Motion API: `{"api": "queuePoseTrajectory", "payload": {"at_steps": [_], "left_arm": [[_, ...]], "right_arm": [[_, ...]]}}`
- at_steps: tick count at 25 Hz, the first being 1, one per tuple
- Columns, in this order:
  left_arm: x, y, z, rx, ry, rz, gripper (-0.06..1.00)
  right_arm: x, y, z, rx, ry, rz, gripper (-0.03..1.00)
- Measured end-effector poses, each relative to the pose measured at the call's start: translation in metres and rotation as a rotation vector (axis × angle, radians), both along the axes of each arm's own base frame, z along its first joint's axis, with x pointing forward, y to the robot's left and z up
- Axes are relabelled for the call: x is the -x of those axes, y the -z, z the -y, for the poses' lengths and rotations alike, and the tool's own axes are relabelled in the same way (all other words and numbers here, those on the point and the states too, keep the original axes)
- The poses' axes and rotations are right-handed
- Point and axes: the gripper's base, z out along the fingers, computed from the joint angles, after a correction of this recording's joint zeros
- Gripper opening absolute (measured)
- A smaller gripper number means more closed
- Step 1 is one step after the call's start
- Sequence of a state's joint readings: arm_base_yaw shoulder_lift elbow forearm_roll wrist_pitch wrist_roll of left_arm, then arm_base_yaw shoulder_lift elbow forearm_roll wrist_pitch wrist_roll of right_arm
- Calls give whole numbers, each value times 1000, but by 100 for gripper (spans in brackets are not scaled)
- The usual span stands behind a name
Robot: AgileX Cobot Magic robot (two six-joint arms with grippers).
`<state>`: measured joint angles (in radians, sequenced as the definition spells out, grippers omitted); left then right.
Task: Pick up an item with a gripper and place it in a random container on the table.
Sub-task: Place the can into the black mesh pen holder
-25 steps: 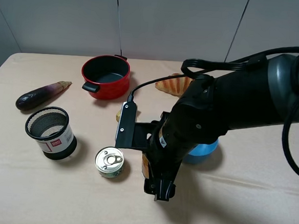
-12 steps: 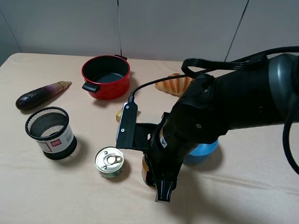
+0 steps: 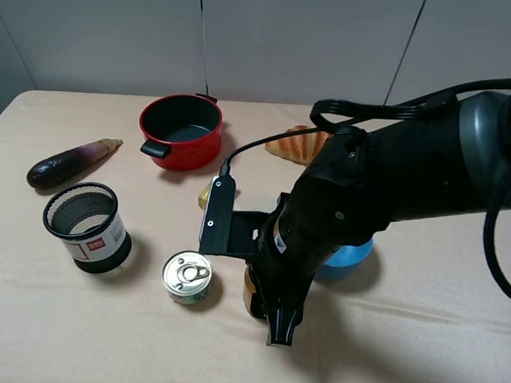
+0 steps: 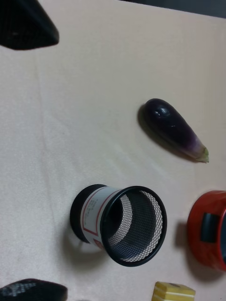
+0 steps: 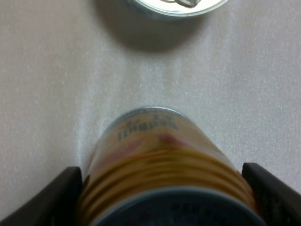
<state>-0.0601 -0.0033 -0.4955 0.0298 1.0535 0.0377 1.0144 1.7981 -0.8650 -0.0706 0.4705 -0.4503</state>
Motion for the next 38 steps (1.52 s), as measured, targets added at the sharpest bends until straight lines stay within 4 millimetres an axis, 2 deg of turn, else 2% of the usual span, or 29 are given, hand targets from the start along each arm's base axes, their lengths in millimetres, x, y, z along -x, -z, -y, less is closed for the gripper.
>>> {"api": "queuePoseTrajectory", "payload": {"at_steps": [12,38], "left_arm": [[0,0,0,0,0,0,99],[0,0,0,0,0,0,99]], "right_arm": [[-1,-5,-1,49,7,-29,50],[-23,-75,-34,114,18,-52,49]]}}
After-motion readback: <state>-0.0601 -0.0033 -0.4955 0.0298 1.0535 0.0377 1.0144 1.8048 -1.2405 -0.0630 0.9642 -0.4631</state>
